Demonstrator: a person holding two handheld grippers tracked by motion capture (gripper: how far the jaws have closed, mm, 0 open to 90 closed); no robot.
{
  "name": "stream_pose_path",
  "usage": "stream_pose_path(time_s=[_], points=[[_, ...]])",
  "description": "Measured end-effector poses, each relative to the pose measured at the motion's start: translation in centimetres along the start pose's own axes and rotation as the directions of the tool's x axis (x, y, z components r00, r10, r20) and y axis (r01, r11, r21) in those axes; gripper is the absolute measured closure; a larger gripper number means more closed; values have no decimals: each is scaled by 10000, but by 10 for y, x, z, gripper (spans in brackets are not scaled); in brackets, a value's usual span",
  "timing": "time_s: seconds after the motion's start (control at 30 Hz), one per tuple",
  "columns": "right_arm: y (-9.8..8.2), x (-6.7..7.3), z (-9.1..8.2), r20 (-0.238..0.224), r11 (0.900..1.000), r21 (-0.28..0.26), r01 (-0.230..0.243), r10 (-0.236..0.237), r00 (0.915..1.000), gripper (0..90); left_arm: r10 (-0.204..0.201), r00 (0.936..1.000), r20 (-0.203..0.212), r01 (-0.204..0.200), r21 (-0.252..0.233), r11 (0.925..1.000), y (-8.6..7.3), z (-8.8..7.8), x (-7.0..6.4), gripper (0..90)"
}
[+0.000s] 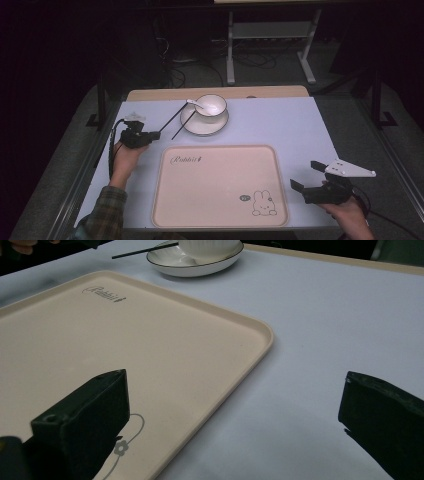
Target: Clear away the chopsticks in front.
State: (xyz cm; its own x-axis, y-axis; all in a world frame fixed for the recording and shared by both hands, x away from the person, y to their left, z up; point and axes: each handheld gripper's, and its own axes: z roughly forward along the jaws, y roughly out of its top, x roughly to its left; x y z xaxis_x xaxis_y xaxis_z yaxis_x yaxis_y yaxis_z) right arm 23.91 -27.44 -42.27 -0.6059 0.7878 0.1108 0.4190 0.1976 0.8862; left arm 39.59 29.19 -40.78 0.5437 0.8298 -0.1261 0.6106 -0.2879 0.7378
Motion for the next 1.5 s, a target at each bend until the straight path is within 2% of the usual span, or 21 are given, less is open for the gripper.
stream_pose_path(time_s=[0.23,0.4,0.53,0.77,0.93,1.03,1.17,1.33,1.5], points=[[1,1,-2,34,10000,-44,35,-35,10000,0,182,9996,194,-183,58,9998,-19,-29,-8,854],[0,2,-2,17,10000,-6,63,-63,10000,0,472,9980,427,-471,-18,9989,-28,-46,-20,854],[0,3,-3,31,10000,-21,87,-87,10000,0,728,9939,824,-726,-60,9973,-34,-52,-33,854],[1,3,-1,7,9999,13,165,-165,9999,0,1209,9819,1460,-1224,14,9925,-41,-55,-56,854],[1,3,-1,33,9999,16,113,-113,9999,0,1208,9751,1859,-1249,108,9921,-48,-53,-69,853],[1,3,-1,6,9999,42,160,-160,9999,0,1348,9675,2137,-1440,280,9892,-53,-51,-78,853],[0,3,-1,8,9999,44,126,-126,9999,0,1414,9607,2390,-1608,636,9849,-60,-45,-87,853],[1,3,-1,-21,9999,57,147,-147,9999,0,1453,9591,2431,-1735,988,9799,-62,-35,-91,853],[1,3,0,-43,9999,49,119,-119,9999,0,1522,9621,2263,-1873,1423,9719,-66,-23,-93,853]])
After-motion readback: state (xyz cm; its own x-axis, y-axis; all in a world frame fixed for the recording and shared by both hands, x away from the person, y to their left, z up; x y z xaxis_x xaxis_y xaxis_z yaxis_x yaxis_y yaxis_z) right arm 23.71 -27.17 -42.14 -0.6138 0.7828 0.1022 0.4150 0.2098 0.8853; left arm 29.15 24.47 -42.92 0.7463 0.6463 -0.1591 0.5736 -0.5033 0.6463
